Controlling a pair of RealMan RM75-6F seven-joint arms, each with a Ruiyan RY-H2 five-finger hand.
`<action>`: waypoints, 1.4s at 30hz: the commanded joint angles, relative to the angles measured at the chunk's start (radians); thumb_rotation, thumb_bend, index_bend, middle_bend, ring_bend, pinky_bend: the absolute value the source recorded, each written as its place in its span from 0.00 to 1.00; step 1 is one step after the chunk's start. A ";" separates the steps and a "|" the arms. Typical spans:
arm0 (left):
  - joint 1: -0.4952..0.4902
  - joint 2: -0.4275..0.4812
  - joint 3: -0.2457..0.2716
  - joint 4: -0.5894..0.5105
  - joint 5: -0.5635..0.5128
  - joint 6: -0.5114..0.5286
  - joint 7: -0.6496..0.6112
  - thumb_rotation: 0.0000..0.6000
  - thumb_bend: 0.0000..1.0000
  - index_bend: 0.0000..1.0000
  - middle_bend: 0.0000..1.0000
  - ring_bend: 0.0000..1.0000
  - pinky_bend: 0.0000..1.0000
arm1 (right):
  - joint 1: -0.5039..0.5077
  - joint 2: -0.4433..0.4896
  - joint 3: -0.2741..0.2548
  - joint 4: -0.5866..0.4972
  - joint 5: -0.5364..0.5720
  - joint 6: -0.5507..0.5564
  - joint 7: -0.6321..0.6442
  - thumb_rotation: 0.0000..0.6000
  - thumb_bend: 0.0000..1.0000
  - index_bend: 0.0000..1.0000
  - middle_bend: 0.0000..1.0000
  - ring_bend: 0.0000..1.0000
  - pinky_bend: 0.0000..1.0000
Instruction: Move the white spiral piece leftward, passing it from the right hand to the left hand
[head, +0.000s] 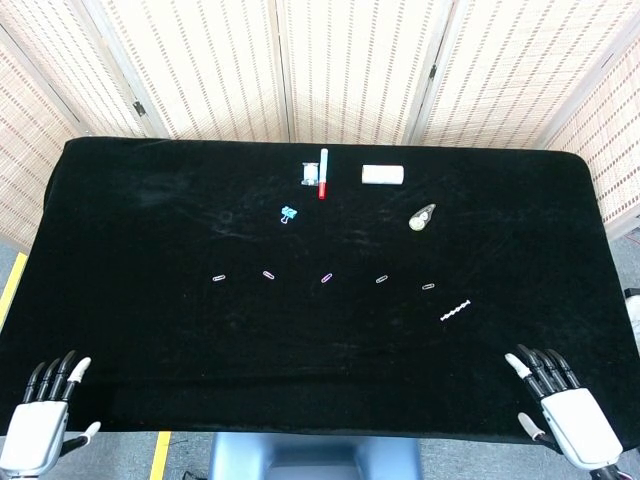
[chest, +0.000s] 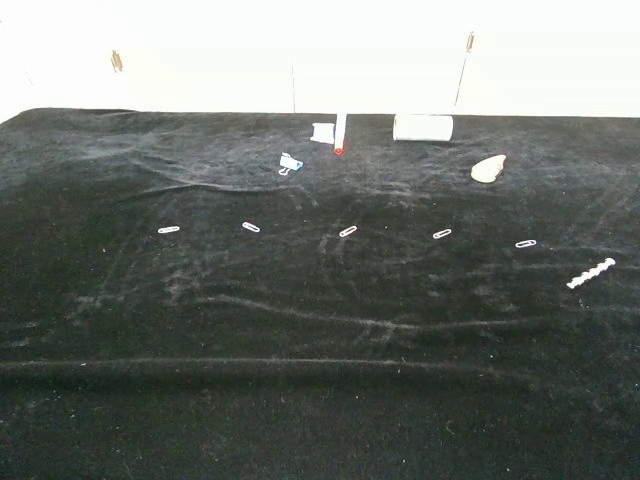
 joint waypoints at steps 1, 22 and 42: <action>-0.008 0.003 -0.001 -0.003 -0.008 -0.019 -0.005 1.00 0.21 0.00 0.00 0.01 0.00 | 0.006 -0.008 0.008 0.008 0.002 0.000 0.001 1.00 0.33 0.00 0.00 0.00 0.00; -0.080 0.042 -0.063 -0.025 -0.168 -0.186 -0.062 1.00 0.21 0.00 0.00 0.02 0.00 | 0.385 -0.088 0.235 0.065 0.256 -0.479 -0.167 1.00 0.33 0.42 0.00 0.00 0.00; -0.094 0.064 -0.080 -0.009 -0.220 -0.212 -0.135 1.00 0.21 0.00 0.00 0.03 0.00 | 0.520 -0.306 0.211 0.340 0.273 -0.569 -0.173 1.00 0.33 0.49 0.00 0.00 0.00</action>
